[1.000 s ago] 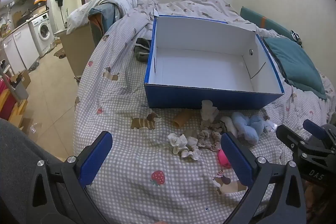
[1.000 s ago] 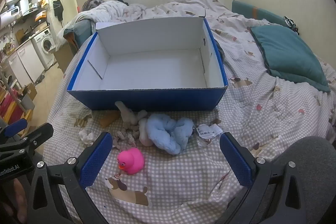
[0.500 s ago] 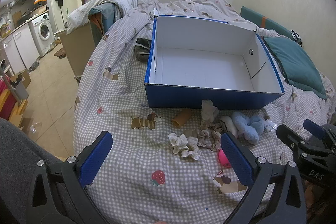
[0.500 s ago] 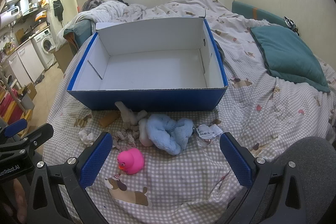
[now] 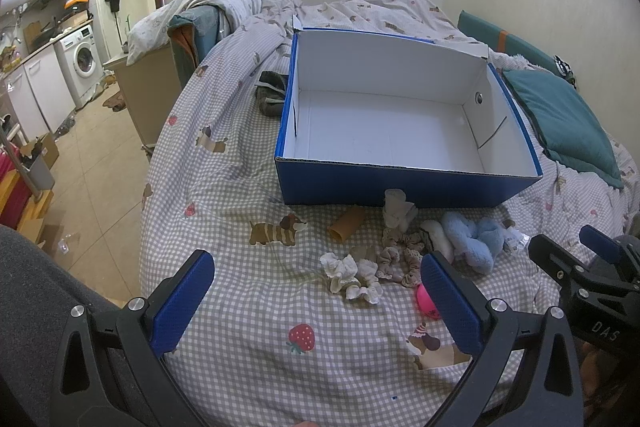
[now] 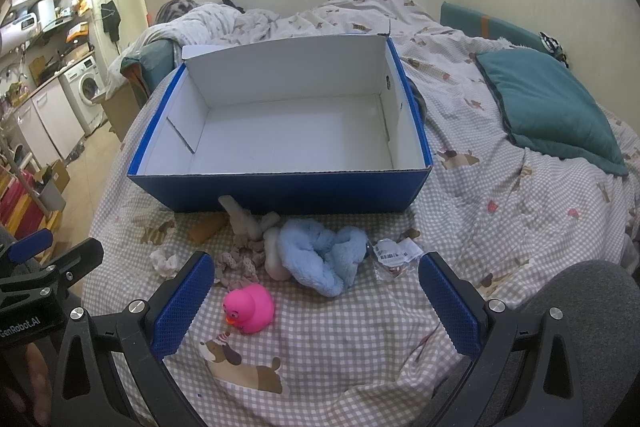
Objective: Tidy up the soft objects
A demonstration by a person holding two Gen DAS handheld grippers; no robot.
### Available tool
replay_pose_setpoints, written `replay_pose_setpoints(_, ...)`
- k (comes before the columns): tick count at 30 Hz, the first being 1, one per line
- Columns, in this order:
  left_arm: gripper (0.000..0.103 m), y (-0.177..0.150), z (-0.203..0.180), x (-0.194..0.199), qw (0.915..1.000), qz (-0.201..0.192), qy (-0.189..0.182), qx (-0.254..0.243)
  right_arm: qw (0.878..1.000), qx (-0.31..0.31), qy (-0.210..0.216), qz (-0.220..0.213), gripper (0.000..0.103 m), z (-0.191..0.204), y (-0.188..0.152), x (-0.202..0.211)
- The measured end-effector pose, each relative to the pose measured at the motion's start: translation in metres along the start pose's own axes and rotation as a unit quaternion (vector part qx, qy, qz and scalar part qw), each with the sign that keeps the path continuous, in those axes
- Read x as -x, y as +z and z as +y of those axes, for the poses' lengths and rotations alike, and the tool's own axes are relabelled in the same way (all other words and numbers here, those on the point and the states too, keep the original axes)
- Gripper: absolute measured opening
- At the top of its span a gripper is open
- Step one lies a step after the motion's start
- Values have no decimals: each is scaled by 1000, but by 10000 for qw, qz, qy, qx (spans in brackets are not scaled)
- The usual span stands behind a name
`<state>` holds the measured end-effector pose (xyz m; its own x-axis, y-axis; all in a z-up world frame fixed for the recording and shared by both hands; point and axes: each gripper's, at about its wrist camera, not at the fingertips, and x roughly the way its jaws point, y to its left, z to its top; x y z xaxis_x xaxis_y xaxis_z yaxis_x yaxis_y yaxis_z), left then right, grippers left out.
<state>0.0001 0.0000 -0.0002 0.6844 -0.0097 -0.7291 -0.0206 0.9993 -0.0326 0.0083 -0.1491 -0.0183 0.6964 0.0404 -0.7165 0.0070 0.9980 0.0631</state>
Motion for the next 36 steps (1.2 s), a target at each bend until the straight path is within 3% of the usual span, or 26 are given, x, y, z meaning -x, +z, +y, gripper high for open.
replay_pose_setpoints(36, 103, 0, 0, 0, 10000, 23, 9, -5, 10000, 19, -15, -22, 103, 2, 1, 1)
